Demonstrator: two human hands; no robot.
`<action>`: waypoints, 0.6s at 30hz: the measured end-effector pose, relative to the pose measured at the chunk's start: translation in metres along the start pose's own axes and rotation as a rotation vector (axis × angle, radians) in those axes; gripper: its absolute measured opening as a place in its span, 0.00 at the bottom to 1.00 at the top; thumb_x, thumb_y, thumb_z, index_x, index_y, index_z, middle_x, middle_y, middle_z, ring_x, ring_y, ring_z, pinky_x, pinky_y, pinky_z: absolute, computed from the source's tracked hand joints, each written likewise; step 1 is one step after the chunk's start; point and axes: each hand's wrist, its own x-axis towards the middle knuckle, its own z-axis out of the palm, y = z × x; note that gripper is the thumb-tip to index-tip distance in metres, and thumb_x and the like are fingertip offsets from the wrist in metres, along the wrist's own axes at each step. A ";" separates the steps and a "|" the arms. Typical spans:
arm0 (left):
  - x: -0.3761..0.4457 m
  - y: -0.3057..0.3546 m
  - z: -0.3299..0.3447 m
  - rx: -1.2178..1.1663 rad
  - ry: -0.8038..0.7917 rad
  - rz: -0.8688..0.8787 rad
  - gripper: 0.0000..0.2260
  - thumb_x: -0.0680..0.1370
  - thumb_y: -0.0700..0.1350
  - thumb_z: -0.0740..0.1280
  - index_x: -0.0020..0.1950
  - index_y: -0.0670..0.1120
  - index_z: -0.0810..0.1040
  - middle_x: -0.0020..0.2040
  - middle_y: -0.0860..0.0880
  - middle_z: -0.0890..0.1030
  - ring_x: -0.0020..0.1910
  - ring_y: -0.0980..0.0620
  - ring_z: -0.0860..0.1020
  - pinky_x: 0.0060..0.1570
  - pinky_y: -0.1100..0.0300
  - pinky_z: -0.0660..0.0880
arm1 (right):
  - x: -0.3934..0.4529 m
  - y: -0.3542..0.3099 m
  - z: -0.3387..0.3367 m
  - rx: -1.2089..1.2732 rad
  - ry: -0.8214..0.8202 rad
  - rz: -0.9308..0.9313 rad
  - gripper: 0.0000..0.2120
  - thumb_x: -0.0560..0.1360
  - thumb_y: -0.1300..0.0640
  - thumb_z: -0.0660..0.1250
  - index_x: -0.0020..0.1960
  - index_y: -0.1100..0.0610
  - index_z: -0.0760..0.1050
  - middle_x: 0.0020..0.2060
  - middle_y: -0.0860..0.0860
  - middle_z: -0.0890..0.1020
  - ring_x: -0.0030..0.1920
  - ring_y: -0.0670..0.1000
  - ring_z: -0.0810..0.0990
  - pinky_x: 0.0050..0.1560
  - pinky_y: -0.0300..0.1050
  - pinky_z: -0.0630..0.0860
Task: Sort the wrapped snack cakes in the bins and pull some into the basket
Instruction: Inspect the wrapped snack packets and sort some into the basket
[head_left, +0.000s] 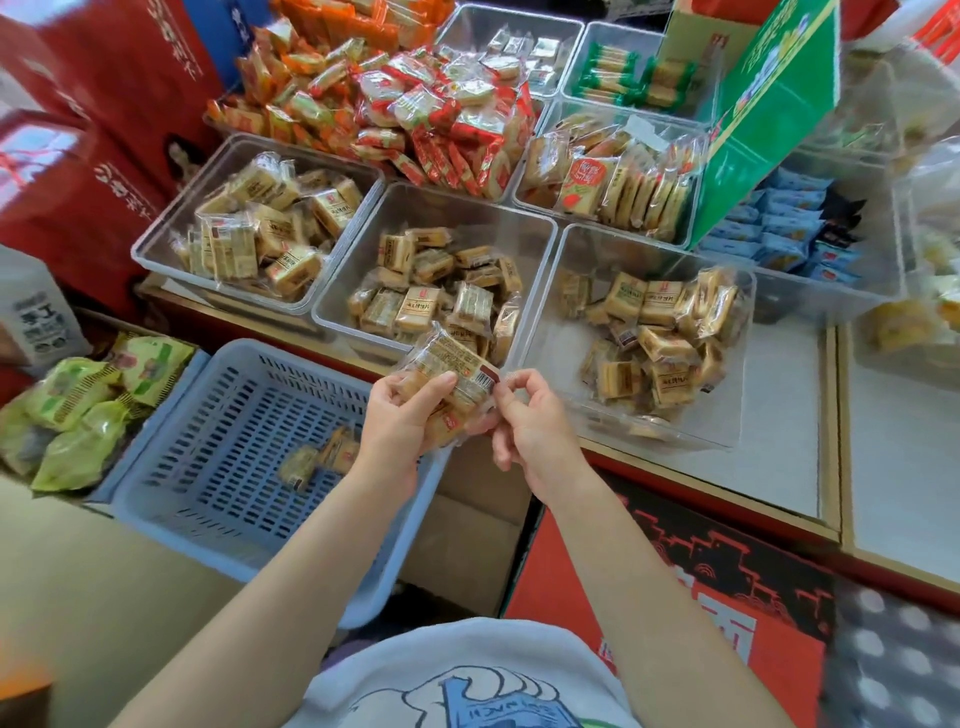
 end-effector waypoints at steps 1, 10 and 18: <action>0.000 0.000 0.000 0.001 -0.003 -0.005 0.35 0.69 0.51 0.81 0.70 0.40 0.72 0.60 0.38 0.84 0.55 0.38 0.85 0.54 0.41 0.83 | 0.000 0.001 0.000 0.004 0.004 0.005 0.07 0.86 0.55 0.59 0.50 0.56 0.67 0.37 0.61 0.82 0.20 0.52 0.69 0.23 0.42 0.66; 0.020 0.003 -0.004 -0.037 0.013 -0.067 0.37 0.68 0.51 0.82 0.71 0.42 0.71 0.61 0.38 0.83 0.55 0.40 0.85 0.53 0.42 0.83 | 0.006 0.002 -0.002 -0.059 0.103 -0.014 0.05 0.81 0.57 0.70 0.49 0.58 0.75 0.44 0.60 0.83 0.29 0.49 0.78 0.32 0.42 0.77; 0.029 0.035 -0.023 0.430 -0.167 0.071 0.28 0.66 0.51 0.82 0.62 0.53 0.74 0.54 0.48 0.84 0.52 0.50 0.85 0.47 0.55 0.84 | 0.023 -0.015 0.018 -0.102 0.085 -0.051 0.15 0.78 0.50 0.73 0.62 0.53 0.75 0.57 0.53 0.83 0.58 0.52 0.83 0.56 0.53 0.82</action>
